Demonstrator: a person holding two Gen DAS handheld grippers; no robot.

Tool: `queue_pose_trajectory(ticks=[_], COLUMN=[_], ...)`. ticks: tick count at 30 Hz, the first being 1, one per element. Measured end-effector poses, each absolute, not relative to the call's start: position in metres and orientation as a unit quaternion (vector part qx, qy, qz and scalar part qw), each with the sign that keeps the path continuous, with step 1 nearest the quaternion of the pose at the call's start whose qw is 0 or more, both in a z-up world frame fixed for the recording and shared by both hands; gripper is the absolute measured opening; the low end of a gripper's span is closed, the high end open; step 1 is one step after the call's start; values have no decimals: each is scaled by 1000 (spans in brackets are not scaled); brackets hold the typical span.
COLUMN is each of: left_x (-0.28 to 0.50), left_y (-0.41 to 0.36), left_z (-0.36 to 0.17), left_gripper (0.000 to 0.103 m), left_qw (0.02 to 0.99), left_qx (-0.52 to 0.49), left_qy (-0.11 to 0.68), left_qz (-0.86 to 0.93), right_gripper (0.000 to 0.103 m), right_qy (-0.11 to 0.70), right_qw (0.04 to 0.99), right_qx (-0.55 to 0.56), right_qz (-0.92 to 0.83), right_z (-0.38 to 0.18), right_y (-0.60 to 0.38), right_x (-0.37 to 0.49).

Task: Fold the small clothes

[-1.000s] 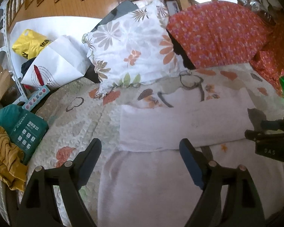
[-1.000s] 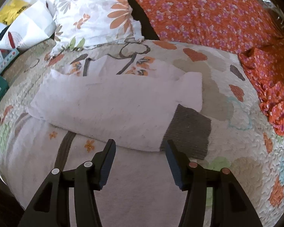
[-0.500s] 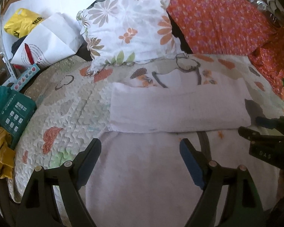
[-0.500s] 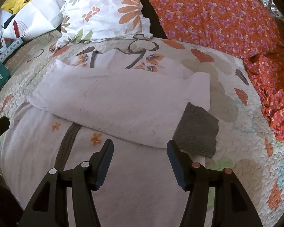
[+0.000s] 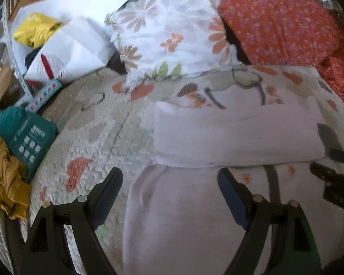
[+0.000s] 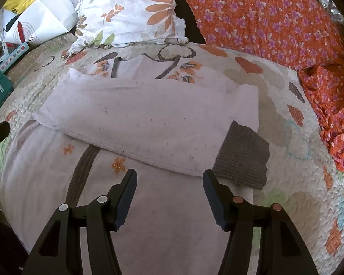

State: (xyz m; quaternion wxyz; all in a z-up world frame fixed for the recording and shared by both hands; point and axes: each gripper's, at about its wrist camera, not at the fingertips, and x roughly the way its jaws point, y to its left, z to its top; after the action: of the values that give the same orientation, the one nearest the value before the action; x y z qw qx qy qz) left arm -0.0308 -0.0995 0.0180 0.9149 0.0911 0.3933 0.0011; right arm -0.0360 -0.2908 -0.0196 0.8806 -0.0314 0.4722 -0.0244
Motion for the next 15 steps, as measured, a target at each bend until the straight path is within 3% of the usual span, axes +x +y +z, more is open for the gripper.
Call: queue_pose_trajectory(ticks=[15], left_x=[-22], left_y=[-90], left_z=[15], left_gripper=[84], left_qw=[909], left_qx=[80], left_qy=[408], left_qz=[10], right_gripper=[65], right_qy=[477], right_qw=[878], right_qx=[-34], right_qz=[-23], right_z=[-23], right_y=[-285], right_x=[-37])
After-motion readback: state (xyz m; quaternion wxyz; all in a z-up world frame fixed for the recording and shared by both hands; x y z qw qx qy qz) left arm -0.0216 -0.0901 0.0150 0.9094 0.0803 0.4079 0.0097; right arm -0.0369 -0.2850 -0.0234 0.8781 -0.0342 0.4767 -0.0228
